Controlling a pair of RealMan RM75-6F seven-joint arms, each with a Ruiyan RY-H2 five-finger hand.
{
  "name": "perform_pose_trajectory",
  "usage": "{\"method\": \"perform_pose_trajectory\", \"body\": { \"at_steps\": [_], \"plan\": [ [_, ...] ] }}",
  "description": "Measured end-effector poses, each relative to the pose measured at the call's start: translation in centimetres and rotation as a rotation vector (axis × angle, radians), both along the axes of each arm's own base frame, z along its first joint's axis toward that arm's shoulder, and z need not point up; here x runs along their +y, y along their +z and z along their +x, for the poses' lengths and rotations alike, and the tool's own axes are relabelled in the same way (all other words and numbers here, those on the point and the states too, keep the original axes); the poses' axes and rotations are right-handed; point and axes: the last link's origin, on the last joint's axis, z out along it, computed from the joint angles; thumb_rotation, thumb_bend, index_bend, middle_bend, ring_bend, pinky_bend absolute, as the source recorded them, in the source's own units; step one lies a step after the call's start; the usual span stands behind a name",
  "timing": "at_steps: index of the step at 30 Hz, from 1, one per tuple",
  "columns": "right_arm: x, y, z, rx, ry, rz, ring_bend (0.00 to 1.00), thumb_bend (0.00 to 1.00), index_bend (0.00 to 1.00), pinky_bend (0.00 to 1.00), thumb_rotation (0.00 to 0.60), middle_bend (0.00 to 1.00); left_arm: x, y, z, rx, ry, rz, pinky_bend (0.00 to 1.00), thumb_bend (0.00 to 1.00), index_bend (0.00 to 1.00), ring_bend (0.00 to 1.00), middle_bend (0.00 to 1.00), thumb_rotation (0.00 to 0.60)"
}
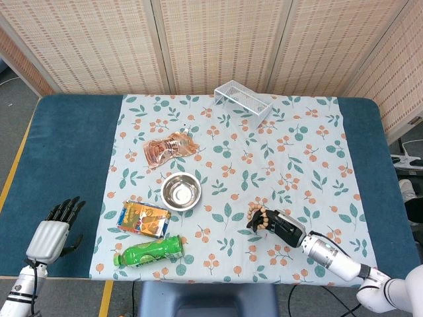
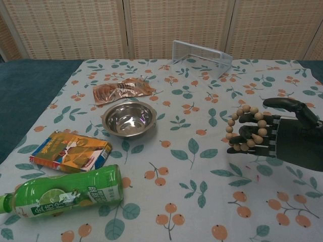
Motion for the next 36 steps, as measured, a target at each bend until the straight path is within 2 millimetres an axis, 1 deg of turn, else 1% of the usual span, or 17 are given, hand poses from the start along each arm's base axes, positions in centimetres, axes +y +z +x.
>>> {"method": "perform_pose_trajectory", "body": {
  "at_steps": [1,3,6,8,10,12,14,17,20,24,32,36],
  "plan": [
    [0.0,0.0,0.1,0.008,0.003,-0.001,0.28,0.25,0.41,0.24,0.183,0.52,0.0,0.0,0.0,-0.001,0.0,0.0,0.13,0.42,0.0,0.0,0.0,0.6],
    [-0.1,-0.1,0.1,0.023,0.01,-0.006,0.28,0.21,0.41,0.24,0.175,0.52,0.0,0.1,0.0,-0.003,-0.001,0.001,0.13,0.42,0.0,0.0,0.0,0.6],
    [-0.1,0.0,0.3,0.022,0.002,-0.016,0.28,0.21,0.43,0.24,0.187,0.52,0.0,0.1,0.0,-0.005,-0.001,0.002,0.13,0.42,0.0,0.0,0.0,0.6],
    [0.0,0.0,0.3,0.011,-0.005,-0.014,0.28,0.26,0.45,0.24,0.214,0.52,0.0,0.1,0.0,-0.004,-0.002,0.002,0.13,0.42,0.0,0.0,0.0,0.6],
    [0.0,0.1,0.4,-0.009,-0.012,-0.01,0.28,0.32,0.48,0.24,0.258,0.52,0.0,0.1,0.0,-0.004,-0.001,0.0,0.13,0.42,0.0,0.0,0.0,0.6],
    [0.1,0.0,0.4,-0.021,0.004,-0.011,0.28,0.36,0.52,0.24,0.292,0.52,0.0,0.0,0.0,-0.003,0.0,-0.004,0.13,0.42,0.0,0.0,0.0,0.6],
    [0.2,-0.1,0.3,-0.019,0.024,-0.012,0.27,0.41,0.56,0.24,0.304,0.52,0.0,-0.1,0.1,-0.002,-0.001,-0.008,0.13,0.42,0.0,0.0,0.0,0.6],
    [0.5,-0.4,0.5,-0.024,0.064,-0.004,0.27,0.48,0.57,0.24,0.331,0.52,-0.1,-0.2,0.1,-0.001,-0.002,-0.008,0.13,0.42,0.0,0.0,0.0,0.6],
    [0.8,-0.6,0.6,-0.02,0.101,0.01,0.26,0.5,0.57,0.24,0.352,0.52,-0.1,0.0,0.1,-0.002,-0.003,-0.002,0.13,0.42,0.0,0.0,0.0,0.6],
    [1.2,-0.9,0.7,0.005,0.14,0.033,0.25,0.5,0.53,0.24,0.351,0.52,-0.1,0.0,0.2,-0.003,-0.006,-0.002,0.13,0.42,0.0,0.0,0.0,0.6],
    [1.5,-1.7,0.9,0.047,0.185,0.06,0.25,0.51,0.52,0.24,0.349,0.52,-0.2,0.3,0.1,-0.005,-0.003,0.009,0.13,0.42,0.0,0.0,0.0,0.6],
    [1.6,-1.9,1.0,0.051,0.202,0.07,0.25,0.62,0.52,0.24,0.333,0.52,-0.2,0.3,0.1,-0.004,-0.004,0.009,0.13,0.42,0.0,0.0,0.0,0.6]
  ]
}}
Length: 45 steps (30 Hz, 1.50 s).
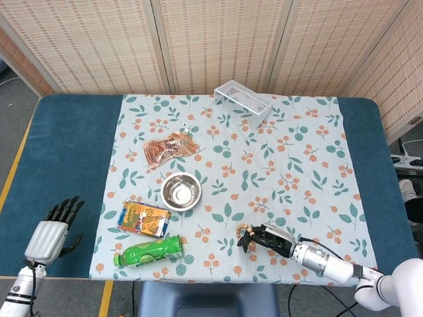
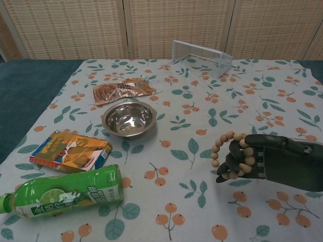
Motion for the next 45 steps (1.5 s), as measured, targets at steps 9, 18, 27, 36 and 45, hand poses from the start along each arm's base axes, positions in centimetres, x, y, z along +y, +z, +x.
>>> {"method": "perform_pose_trajectory", "body": {
  "at_steps": [9,18,27,36,45],
  "plan": [
    [0.0,-0.4,0.1,0.005,0.028,0.009,0.24,0.79,0.52,0.24,0.319,0.52,0.1,-0.2,-0.1,0.002,0.005,-0.005,0.13,0.42,0.0,0.0,0.0,0.6],
    [-0.2,-0.2,0.1,0.013,0.042,-0.014,0.24,1.0,0.53,0.24,0.506,0.52,0.1,-0.2,-0.1,0.002,0.004,-0.004,0.13,0.42,0.0,0.0,0.0,0.6],
    [-0.6,0.7,0.2,0.014,0.026,-0.063,0.24,1.0,0.55,0.24,0.6,0.52,0.1,0.0,-0.1,-0.002,0.002,0.0,0.13,0.42,0.0,0.0,0.0,0.6],
    [-1.5,1.1,-0.2,0.102,0.066,-0.169,0.24,1.0,0.61,0.24,0.6,0.52,0.1,0.2,-0.1,-0.01,0.005,0.001,0.13,0.42,0.0,0.0,0.0,0.6],
    [-4.7,1.9,-0.7,0.469,0.326,-0.548,0.24,1.0,0.62,0.24,0.6,0.52,0.1,0.7,0.0,-0.025,0.0,0.015,0.13,0.42,0.0,0.0,0.0,0.6]
  ]
}}
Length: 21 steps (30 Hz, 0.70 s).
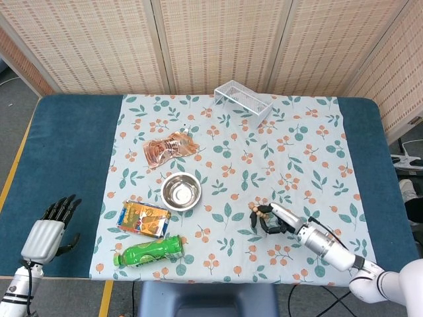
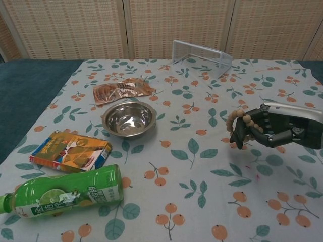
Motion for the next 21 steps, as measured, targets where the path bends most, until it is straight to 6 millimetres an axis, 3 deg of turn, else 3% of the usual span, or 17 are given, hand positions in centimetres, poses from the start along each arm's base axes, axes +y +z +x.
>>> {"method": "perform_pose_trajectory", "body": {
  "at_steps": [9,16,18,20,21],
  "plan": [
    [-3.5,0.2,-0.8,0.597,0.324,-0.385,0.24,1.0,0.62,0.24,0.6,0.52,-0.2,-0.4,0.2,0.007,-0.007,-0.013,0.13,0.42,0.0,0.0,0.0,0.6],
    [-5.2,-1.0,-1.7,0.937,0.47,-0.49,0.22,1.0,0.38,0.24,0.6,0.49,-0.2,-0.5,0.1,0.015,-0.005,-0.015,0.13,0.42,0.0,0.0,0.0,0.6],
    [-5.2,-1.2,-1.7,0.982,0.492,-0.516,0.2,0.89,0.29,0.22,0.6,0.45,-0.2,-0.5,0.1,0.016,-0.003,-0.011,0.13,0.42,0.0,0.0,0.0,0.6],
    [-5.1,-1.1,-1.8,1.006,0.499,-0.533,0.15,0.59,0.15,0.17,0.589,0.37,-0.1,-0.5,0.0,0.016,-0.001,-0.013,0.13,0.42,0.0,0.0,0.0,0.6],
    [-5.0,-1.0,-1.9,1.015,0.498,-0.536,0.13,0.51,0.12,0.15,0.577,0.35,-0.1,-0.6,0.0,0.016,0.0,-0.016,0.13,0.42,0.0,0.0,0.0,0.6]
  ]
}}
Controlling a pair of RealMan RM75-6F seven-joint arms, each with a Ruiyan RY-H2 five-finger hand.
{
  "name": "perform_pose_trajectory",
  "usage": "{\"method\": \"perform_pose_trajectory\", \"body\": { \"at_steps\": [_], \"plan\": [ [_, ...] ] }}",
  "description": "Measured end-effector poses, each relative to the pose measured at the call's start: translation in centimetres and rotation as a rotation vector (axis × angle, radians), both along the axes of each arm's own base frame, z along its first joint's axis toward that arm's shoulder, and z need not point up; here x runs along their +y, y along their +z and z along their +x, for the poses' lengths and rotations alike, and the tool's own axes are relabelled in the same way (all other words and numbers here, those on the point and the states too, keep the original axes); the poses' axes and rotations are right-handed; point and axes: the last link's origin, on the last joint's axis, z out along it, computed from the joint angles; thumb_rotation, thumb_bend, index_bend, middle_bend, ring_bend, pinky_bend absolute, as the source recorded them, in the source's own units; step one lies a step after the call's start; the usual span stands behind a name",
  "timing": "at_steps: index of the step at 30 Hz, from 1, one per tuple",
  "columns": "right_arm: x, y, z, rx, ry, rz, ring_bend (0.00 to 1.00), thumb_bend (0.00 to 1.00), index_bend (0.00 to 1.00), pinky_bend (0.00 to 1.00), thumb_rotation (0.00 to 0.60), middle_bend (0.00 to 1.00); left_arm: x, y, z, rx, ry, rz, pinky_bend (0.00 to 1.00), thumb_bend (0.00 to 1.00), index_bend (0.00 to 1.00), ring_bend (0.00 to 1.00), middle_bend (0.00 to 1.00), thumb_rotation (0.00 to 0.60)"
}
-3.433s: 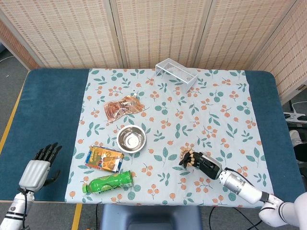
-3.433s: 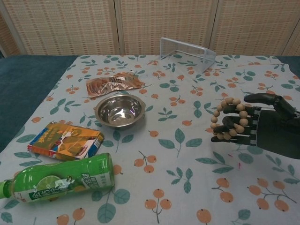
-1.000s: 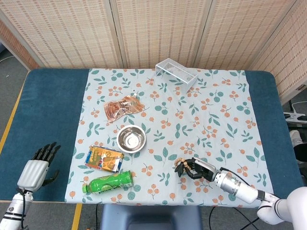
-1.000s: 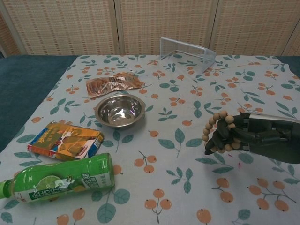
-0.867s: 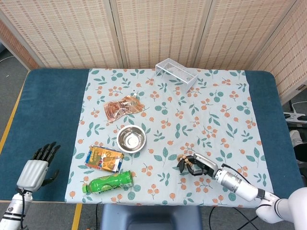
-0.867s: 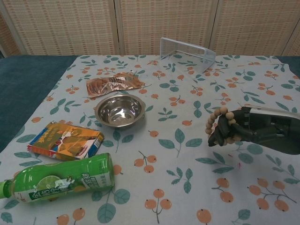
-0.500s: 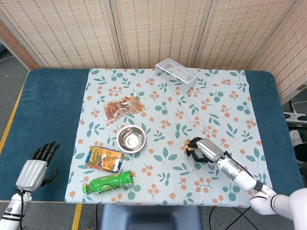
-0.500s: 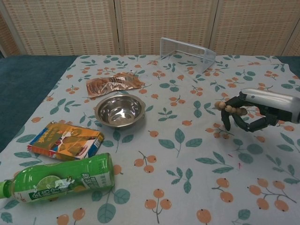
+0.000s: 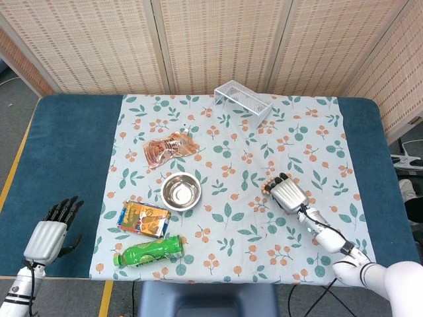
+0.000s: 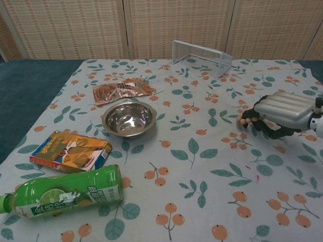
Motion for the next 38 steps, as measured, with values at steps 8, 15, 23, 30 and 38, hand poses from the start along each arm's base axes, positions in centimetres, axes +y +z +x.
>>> {"method": "perform_pose_trajectory", "body": {
  "at_steps": [8,15,23,30,38],
  "plan": [
    [1.1,1.3,0.1,0.03,-0.028,0.006,0.03,0.26,0.0,0.05,0.424,0.24,0.1,-0.1,0.1,-0.001,0.0,-0.006,0.13,0.42,0.0,0.0,0.0,0.6],
    [2.6,2.7,-0.2,0.027,-0.077,0.007,0.0,0.24,0.0,0.0,0.393,0.13,0.1,0.0,0.0,-0.001,0.001,-0.003,0.13,0.42,0.0,0.0,0.0,0.6],
    [6.6,6.2,-0.3,-0.111,-0.073,-0.165,0.0,0.24,0.0,0.0,0.412,0.02,0.1,0.1,0.0,0.003,-0.006,0.007,0.13,0.42,0.0,0.0,0.0,0.6],
    [15.5,10.7,-2.6,-0.18,-0.148,-0.427,0.0,0.24,0.0,0.0,0.49,0.0,0.2,0.3,0.3,-0.002,-0.036,0.041,0.11,0.42,0.0,0.0,0.0,0.6],
    [18.1,12.0,-3.1,-0.219,-0.197,-0.493,0.0,0.24,0.0,0.0,0.518,0.0,0.2,0.5,0.5,-0.01,-0.043,0.033,0.1,0.42,0.0,0.0,0.0,0.6]
  ]
}}
